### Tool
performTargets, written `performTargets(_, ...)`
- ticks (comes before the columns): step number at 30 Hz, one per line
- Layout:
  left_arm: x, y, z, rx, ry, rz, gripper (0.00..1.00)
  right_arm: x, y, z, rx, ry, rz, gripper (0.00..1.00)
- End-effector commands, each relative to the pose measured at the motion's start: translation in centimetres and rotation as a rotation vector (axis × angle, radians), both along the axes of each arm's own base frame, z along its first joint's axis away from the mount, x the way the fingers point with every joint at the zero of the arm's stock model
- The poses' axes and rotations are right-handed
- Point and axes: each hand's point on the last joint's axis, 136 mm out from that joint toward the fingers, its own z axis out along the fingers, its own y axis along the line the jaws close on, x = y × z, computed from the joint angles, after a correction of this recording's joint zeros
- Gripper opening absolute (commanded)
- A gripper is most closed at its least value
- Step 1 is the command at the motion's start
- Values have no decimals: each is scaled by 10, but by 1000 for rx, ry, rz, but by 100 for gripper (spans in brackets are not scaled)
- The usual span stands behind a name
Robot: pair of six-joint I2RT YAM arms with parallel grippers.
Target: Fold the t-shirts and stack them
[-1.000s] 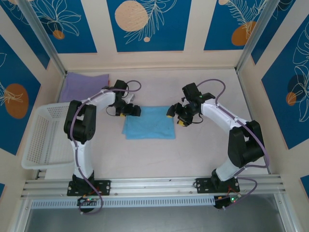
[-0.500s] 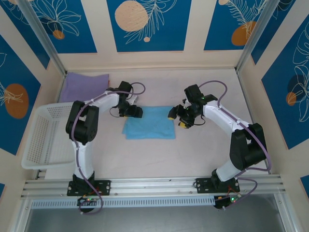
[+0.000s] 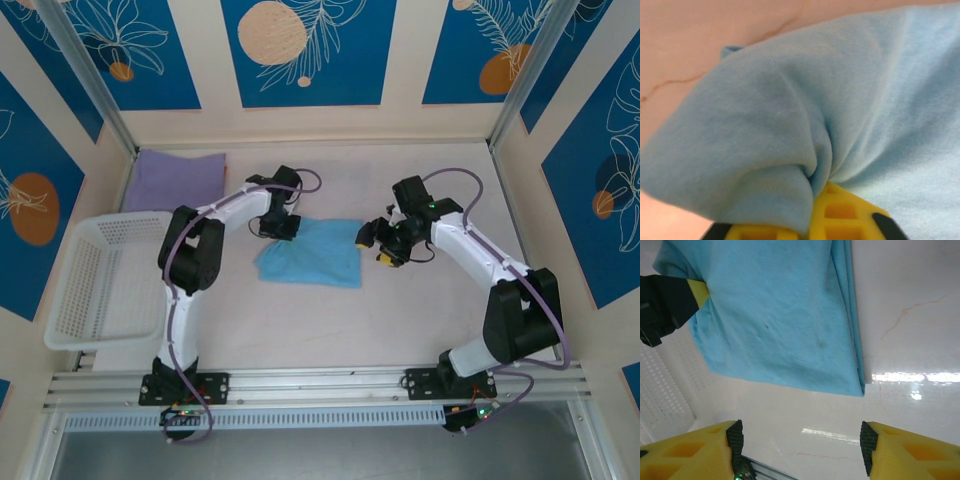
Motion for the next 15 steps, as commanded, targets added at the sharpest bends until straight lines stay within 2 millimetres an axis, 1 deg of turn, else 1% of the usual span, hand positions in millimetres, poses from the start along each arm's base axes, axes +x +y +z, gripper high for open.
performTargets(1,10,32,-11,215,-13,13,0,-14,-8,7,8,15,3,65)
performTargets(5,46,50,25,348,-103,-43,0,-20,-17,19,-6,3,-20,65)
performTargets(9,78,59,58,408,-186,-103,0,-25,-27,28,-23,-1,-44,64)
performTargets(13,101,71,83,480,-244,-159,0,-31,-34,33,-49,8,-59,64)
performTargets(15,110,81,96,494,-273,-157,0,-33,-38,37,-60,-3,-72,64)
